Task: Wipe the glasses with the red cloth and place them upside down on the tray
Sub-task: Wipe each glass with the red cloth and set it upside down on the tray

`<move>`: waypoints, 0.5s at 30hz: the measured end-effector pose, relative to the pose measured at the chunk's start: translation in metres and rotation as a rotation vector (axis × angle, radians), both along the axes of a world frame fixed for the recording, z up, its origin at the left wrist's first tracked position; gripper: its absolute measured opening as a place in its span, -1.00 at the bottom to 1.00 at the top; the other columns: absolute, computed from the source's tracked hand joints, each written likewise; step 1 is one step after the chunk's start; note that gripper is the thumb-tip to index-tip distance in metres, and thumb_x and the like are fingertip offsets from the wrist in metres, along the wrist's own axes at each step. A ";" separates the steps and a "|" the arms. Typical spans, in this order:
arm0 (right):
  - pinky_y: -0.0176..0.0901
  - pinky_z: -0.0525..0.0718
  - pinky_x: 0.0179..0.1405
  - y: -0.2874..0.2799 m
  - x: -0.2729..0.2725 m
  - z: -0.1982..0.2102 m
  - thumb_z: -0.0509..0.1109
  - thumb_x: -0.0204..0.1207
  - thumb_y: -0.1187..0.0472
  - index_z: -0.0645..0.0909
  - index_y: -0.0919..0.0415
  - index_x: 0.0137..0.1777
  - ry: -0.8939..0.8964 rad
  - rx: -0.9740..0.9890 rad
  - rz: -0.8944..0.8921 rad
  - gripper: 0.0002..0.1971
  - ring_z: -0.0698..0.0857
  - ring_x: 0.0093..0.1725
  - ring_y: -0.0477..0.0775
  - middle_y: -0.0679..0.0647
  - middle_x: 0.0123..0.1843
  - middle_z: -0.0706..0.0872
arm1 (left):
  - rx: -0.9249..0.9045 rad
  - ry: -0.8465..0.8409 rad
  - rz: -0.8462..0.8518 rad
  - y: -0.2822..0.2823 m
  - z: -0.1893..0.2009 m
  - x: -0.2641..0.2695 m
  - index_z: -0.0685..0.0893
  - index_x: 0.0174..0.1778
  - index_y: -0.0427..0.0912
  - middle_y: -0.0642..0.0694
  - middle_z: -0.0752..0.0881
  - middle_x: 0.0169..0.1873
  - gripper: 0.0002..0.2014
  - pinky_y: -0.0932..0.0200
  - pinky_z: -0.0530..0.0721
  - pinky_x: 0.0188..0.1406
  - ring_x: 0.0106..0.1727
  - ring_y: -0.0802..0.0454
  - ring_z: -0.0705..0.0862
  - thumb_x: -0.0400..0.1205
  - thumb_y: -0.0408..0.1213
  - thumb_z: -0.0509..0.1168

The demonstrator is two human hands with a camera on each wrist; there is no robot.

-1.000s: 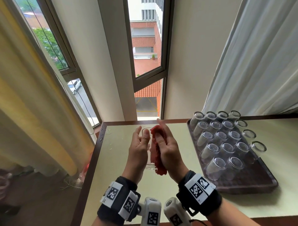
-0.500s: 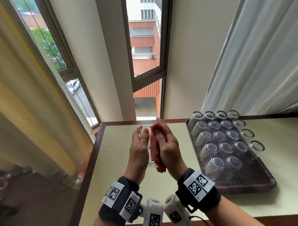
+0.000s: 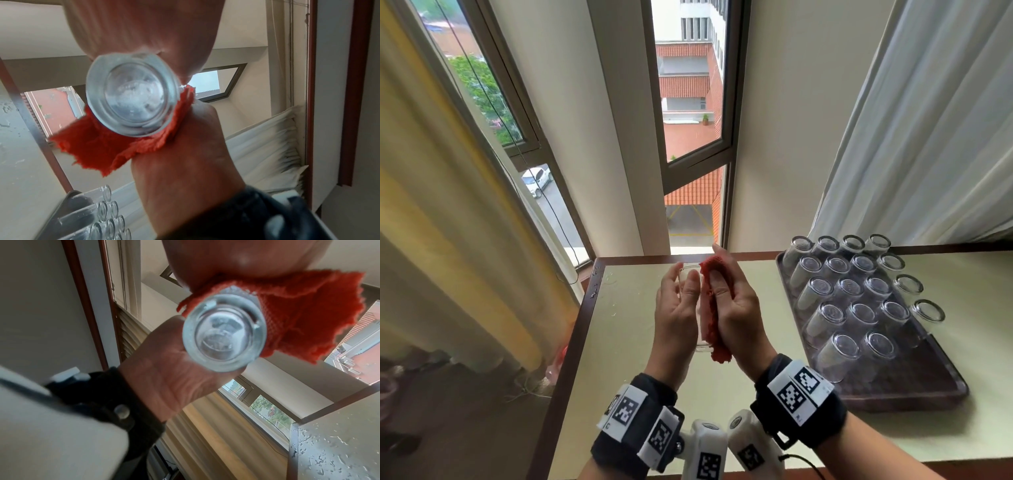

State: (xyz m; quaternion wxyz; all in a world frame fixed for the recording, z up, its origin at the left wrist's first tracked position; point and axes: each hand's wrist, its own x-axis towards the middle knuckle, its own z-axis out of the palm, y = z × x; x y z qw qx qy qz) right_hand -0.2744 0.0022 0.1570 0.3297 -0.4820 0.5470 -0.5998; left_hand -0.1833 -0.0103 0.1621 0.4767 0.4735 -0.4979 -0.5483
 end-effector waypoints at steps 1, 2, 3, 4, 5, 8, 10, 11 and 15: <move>0.20 0.71 0.26 0.000 0.001 -0.001 0.16 0.65 -0.23 0.43 -0.15 0.56 0.013 0.005 -0.008 -0.49 0.73 0.24 0.09 0.04 0.30 0.72 | -0.004 -0.003 0.000 -0.001 0.000 0.001 0.36 0.57 0.05 0.04 0.61 0.26 -0.40 0.27 0.56 0.09 0.29 0.10 0.61 0.65 0.23 0.11; 0.31 0.70 0.25 0.000 0.002 -0.003 0.16 0.59 -0.33 0.41 -0.23 0.55 0.017 0.016 -0.008 -0.46 0.72 0.22 0.20 0.09 0.30 0.72 | -0.013 -0.007 -0.002 -0.001 0.002 0.002 0.34 0.59 0.05 0.04 0.63 0.21 -0.43 0.28 0.55 0.04 0.24 0.08 0.63 0.66 0.17 0.08; 0.36 0.68 0.25 -0.001 0.001 -0.003 0.16 0.56 -0.38 0.40 -0.27 0.55 0.012 0.024 -0.002 -0.43 0.72 0.21 0.22 0.10 0.28 0.72 | -0.020 -0.005 -0.004 -0.001 0.001 0.003 0.35 0.57 0.04 0.01 0.65 0.20 -0.44 0.26 0.57 0.04 0.22 0.06 0.65 0.67 0.16 0.07; 0.35 0.66 0.29 -0.002 0.001 -0.002 0.16 0.56 -0.36 0.39 -0.25 0.56 0.008 0.029 0.006 -0.42 0.70 0.24 0.15 0.05 0.30 0.70 | -0.022 0.005 -0.012 -0.001 0.001 0.002 0.38 0.54 0.01 -0.03 0.68 0.20 -0.44 0.23 0.60 0.06 0.23 0.02 0.68 0.65 0.17 0.06; 0.28 0.64 0.36 -0.004 0.000 0.000 0.16 0.59 -0.30 0.39 -0.19 0.58 -0.001 0.035 0.018 -0.43 0.68 0.31 0.08 0.02 0.37 0.67 | -0.013 0.018 -0.023 0.000 0.000 0.001 0.42 0.52 -0.03 -0.08 0.71 0.22 -0.42 0.19 0.63 0.10 0.24 -0.01 0.71 0.62 0.18 0.05; 0.18 0.60 0.44 -0.009 -0.002 0.004 0.14 0.58 -0.23 0.35 -0.11 0.61 -0.036 0.052 0.046 -0.40 0.61 0.42 -0.04 -0.05 0.48 0.59 | 0.027 0.048 -0.064 0.002 -0.001 -0.003 0.39 0.56 -0.04 -0.07 0.67 0.33 -0.34 0.16 0.65 0.15 0.33 0.00 0.68 0.59 0.24 0.05; 0.19 0.60 0.44 -0.010 -0.001 0.003 0.14 0.55 -0.29 0.36 -0.14 0.60 -0.054 0.055 0.043 -0.38 0.60 0.44 -0.04 -0.09 0.47 0.59 | 0.031 0.045 -0.062 0.001 -0.004 -0.006 0.37 0.59 0.01 0.00 0.57 0.38 -0.31 0.14 0.64 0.18 0.37 0.07 0.61 0.60 0.33 0.12; 0.20 0.61 0.43 -0.010 -0.001 0.003 0.14 0.55 -0.28 0.37 -0.13 0.60 -0.057 0.051 0.033 -0.38 0.60 0.44 -0.03 -0.08 0.47 0.60 | 0.023 0.025 -0.047 -0.001 -0.004 -0.006 0.38 0.58 0.03 0.01 0.52 0.38 -0.30 0.10 0.64 0.23 0.38 0.11 0.58 0.60 0.37 0.14; 0.27 0.65 0.35 -0.007 0.002 -0.006 0.13 0.54 -0.38 0.39 -0.21 0.57 -0.001 0.012 -0.023 -0.39 0.67 0.32 0.05 0.07 0.39 0.67 | 0.017 0.012 -0.029 -0.008 -0.007 -0.002 0.46 0.51 0.02 -0.03 0.62 0.34 -0.38 0.21 0.60 0.17 0.33 0.11 0.62 0.63 0.32 0.15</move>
